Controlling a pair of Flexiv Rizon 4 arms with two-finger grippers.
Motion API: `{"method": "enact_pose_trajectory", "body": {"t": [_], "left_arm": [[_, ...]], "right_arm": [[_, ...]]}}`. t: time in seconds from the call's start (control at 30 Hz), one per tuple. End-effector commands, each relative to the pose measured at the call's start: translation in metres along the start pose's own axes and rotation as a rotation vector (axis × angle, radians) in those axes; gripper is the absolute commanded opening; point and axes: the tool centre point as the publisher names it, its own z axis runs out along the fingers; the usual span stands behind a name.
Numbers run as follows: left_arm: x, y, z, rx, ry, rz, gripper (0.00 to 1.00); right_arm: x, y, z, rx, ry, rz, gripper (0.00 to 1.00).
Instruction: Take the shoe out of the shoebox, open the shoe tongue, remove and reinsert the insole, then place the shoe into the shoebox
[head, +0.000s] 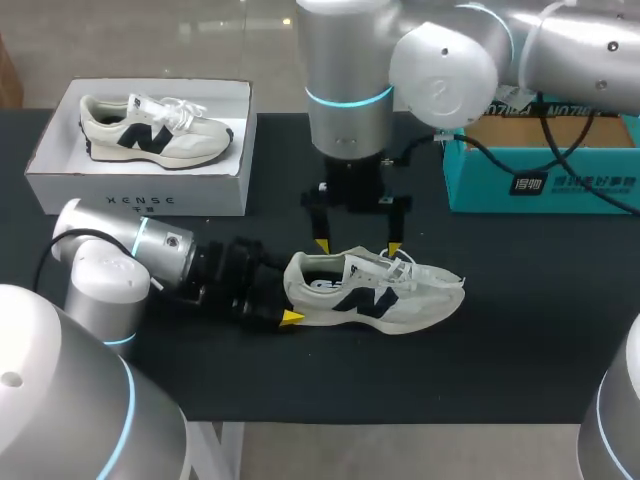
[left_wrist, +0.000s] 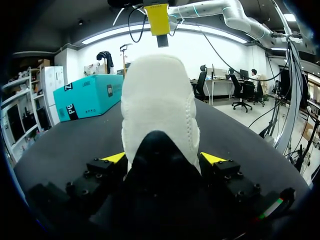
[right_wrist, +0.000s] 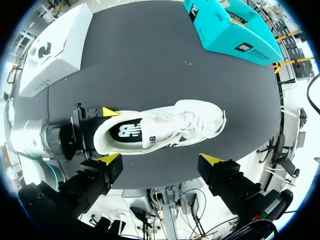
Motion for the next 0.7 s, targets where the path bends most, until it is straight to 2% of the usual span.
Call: {"method": "enact_pose_trajectory", "body": {"t": [0.03, 0.2, 0.7], "left_arm": [[0.002, 0.003, 0.004, -0.001, -0.002, 0.000, 0.00], [0.002, 0.003, 0.004, -0.001, -0.002, 0.000, 0.00], [0.002, 0.003, 0.004, -0.001, -0.002, 0.000, 0.00]], "right_arm": [[0.010, 0.000, 0.011, -0.018, -0.025, -0.018, 1.00], [0.014, 0.002, 0.023, -0.045, -0.049, -0.049, 1.00], [0.003, 0.012, 0.055, -0.036, -0.133, -0.067, 1.00]]}}
